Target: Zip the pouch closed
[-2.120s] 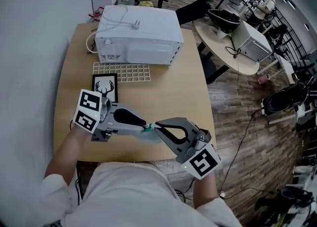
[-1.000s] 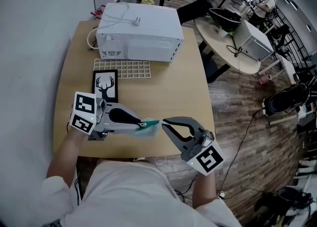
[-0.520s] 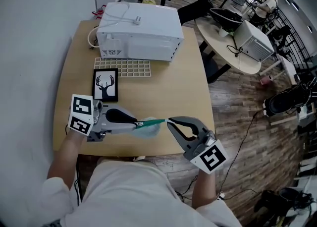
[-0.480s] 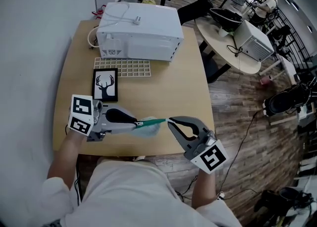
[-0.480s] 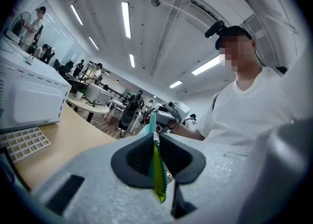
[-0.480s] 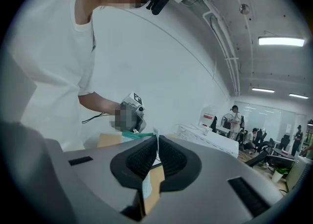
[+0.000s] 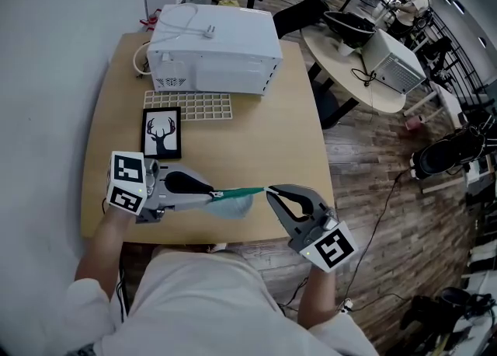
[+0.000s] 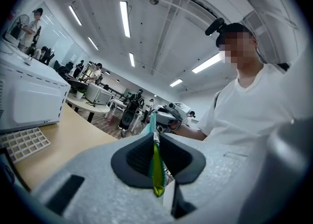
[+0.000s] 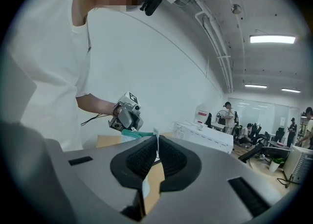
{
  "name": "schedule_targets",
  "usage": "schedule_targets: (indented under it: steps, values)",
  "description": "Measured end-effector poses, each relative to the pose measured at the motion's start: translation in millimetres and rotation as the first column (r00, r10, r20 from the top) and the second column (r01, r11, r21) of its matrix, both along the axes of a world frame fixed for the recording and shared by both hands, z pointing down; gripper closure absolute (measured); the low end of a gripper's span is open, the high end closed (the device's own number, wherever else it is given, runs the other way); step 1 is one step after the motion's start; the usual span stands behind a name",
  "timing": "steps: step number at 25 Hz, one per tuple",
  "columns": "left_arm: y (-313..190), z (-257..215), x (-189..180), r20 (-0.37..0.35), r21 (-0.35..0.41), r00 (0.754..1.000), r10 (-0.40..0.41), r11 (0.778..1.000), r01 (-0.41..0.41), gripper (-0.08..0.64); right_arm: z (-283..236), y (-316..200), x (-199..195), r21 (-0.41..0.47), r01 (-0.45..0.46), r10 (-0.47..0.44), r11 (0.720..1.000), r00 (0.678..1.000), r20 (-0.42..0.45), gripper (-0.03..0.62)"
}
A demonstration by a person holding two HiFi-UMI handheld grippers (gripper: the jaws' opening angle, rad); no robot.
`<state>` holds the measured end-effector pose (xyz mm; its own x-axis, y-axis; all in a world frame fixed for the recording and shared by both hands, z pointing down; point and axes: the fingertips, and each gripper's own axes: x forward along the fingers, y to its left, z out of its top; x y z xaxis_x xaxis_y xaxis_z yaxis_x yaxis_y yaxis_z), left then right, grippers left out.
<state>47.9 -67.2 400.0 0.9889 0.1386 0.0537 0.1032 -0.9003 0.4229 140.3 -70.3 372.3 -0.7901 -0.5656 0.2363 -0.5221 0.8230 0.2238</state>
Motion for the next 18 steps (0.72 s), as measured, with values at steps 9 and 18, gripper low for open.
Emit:
schedule_targets:
  steps: [9, 18]
  values:
    - [1.0, 4.3, -5.8, 0.017, -0.014, 1.0, -0.017, 1.0, 0.017, 0.52, -2.5, 2.1, 18.8, -0.001, -0.069, 0.069, 0.998, 0.997, 0.027, 0.578]
    - [6.2, 5.5, -11.7, 0.018, -0.017, 1.0, -0.026, 1.0, 0.026, 0.52, -1.7, 7.8, 24.4, 0.012, -0.104, 0.103, 0.995, 0.994, 0.033, 0.578]
